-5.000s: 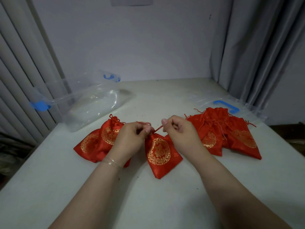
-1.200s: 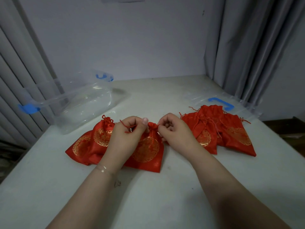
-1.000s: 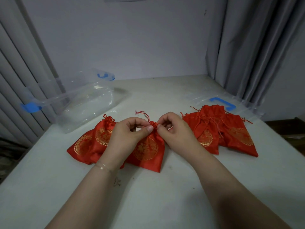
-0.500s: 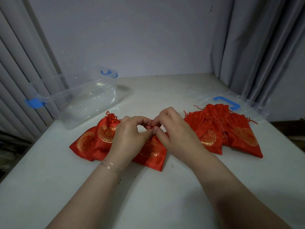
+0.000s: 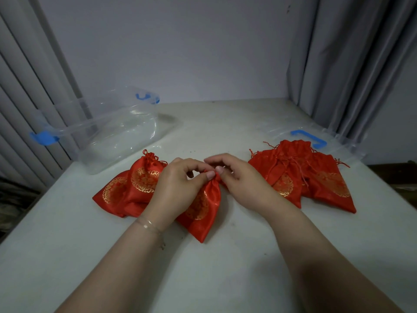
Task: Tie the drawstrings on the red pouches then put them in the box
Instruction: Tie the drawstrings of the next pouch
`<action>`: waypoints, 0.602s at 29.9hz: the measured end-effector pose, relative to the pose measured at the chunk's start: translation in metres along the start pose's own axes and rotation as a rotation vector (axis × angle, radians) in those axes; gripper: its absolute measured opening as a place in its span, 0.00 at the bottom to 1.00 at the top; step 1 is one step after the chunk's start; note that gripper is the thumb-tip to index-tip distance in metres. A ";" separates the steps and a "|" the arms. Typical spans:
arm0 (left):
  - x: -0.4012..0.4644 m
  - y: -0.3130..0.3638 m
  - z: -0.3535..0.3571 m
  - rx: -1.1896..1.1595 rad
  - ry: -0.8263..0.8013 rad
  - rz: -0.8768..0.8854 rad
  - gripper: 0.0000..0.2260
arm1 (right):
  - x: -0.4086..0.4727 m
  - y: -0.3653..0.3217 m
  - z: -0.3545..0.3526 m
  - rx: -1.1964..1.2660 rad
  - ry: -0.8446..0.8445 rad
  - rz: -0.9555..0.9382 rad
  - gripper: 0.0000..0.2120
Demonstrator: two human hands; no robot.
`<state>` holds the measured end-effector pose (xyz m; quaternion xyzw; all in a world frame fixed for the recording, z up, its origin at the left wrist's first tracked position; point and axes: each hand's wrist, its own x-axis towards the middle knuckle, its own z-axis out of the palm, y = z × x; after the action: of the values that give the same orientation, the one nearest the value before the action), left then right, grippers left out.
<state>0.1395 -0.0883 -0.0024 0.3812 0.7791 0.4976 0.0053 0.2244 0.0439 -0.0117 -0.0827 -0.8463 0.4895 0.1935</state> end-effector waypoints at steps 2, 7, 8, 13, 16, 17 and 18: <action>0.000 0.000 -0.001 -0.085 -0.033 -0.027 0.09 | 0.001 0.001 -0.003 0.014 -0.036 0.037 0.11; -0.001 0.004 -0.006 -0.403 -0.123 -0.175 0.04 | -0.001 -0.001 -0.002 -0.097 -0.049 0.042 0.07; -0.001 0.004 -0.007 -0.463 -0.134 -0.213 0.05 | -0.001 -0.001 -0.001 -0.128 -0.038 0.027 0.07; 0.000 0.005 -0.007 -0.510 -0.096 -0.279 0.05 | -0.002 -0.005 -0.003 -0.234 0.065 -0.047 0.05; 0.003 0.002 -0.008 -0.459 -0.066 -0.306 0.05 | -0.001 -0.005 -0.003 -0.256 0.108 -0.114 0.06; 0.004 0.001 -0.009 -0.461 -0.069 -0.316 0.05 | -0.001 -0.006 -0.003 -0.279 0.122 -0.143 0.06; 0.004 0.000 -0.010 -0.470 -0.077 -0.331 0.05 | -0.002 -0.007 -0.002 -0.303 0.135 -0.172 0.06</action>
<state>0.1329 -0.0932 0.0045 0.2557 0.6935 0.6420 0.2040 0.2273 0.0419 -0.0053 -0.0710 -0.8994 0.3313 0.2760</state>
